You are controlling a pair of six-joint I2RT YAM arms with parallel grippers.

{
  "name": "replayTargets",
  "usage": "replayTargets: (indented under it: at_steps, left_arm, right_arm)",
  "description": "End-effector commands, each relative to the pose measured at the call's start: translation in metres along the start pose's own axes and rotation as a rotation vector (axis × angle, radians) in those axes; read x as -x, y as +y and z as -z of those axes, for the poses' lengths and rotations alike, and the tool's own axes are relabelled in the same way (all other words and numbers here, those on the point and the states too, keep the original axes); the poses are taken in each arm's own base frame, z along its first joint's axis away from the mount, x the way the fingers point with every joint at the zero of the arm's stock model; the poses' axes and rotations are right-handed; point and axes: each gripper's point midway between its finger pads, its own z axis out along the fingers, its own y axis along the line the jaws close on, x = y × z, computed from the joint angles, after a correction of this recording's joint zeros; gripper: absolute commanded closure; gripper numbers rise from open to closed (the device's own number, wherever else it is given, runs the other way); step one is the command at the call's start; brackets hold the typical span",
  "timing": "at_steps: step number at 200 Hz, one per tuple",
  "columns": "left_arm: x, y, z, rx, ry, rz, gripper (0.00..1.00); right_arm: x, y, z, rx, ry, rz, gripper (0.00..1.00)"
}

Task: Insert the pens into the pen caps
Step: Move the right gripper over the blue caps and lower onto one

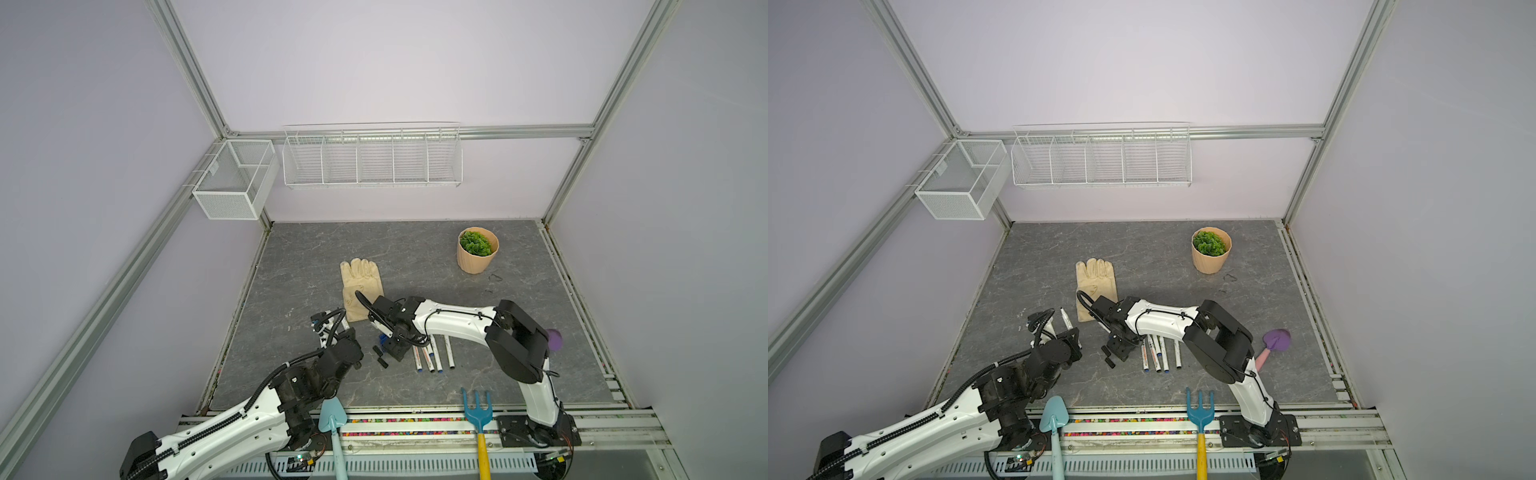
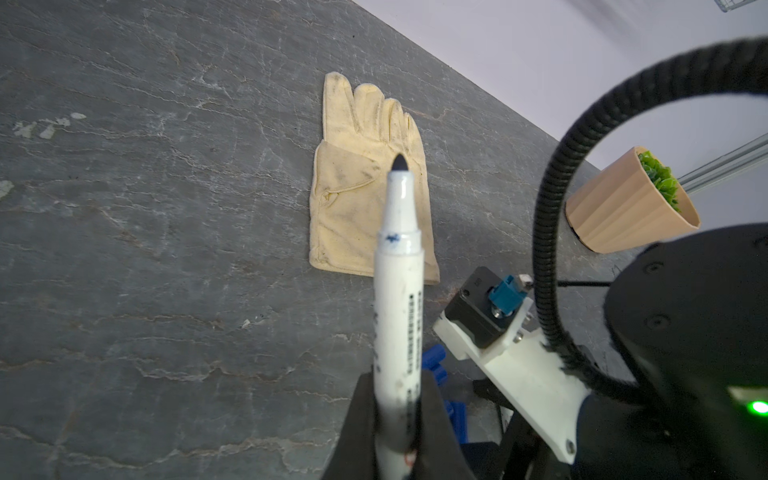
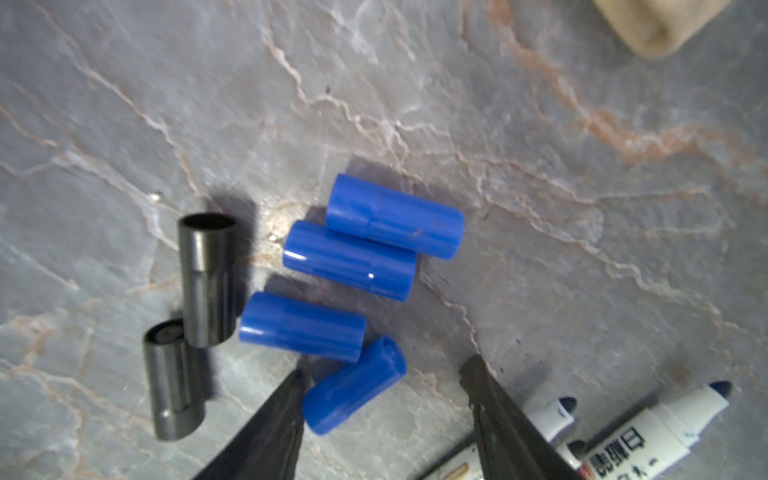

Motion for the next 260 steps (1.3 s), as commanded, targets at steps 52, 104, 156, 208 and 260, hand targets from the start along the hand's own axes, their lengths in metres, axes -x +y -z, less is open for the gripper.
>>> replayTargets:
  at_steps: [52,104,156,208,260]
  left_arm:
    - [-0.003,0.001,-0.003,0.004,0.005,0.017,1.00]
    - [-0.005,0.001,-0.004,0.002,0.012,0.014,1.00]
    - [-0.007,0.000,-0.006,0.002,0.017,0.008,1.00]
    - [-0.010,-0.001,-0.007,-0.004,0.026,0.006,1.00]
    - [-0.009,0.000,-0.006,-0.003,0.026,-0.001,1.00]
  right_arm:
    - [-0.010,0.001,-0.002,0.023,0.036,0.004,0.36]
    - [-0.008,-0.014,0.002,-0.019,0.026,-0.046,0.36]
    - [-0.014,-0.020,0.003,-0.033,0.031,-0.067,0.38]
    - [-0.003,-0.007,0.012,-0.002,-0.020,-0.023,0.39]
    - [0.003,-0.005,0.014,0.010,-0.027,-0.016,0.45]
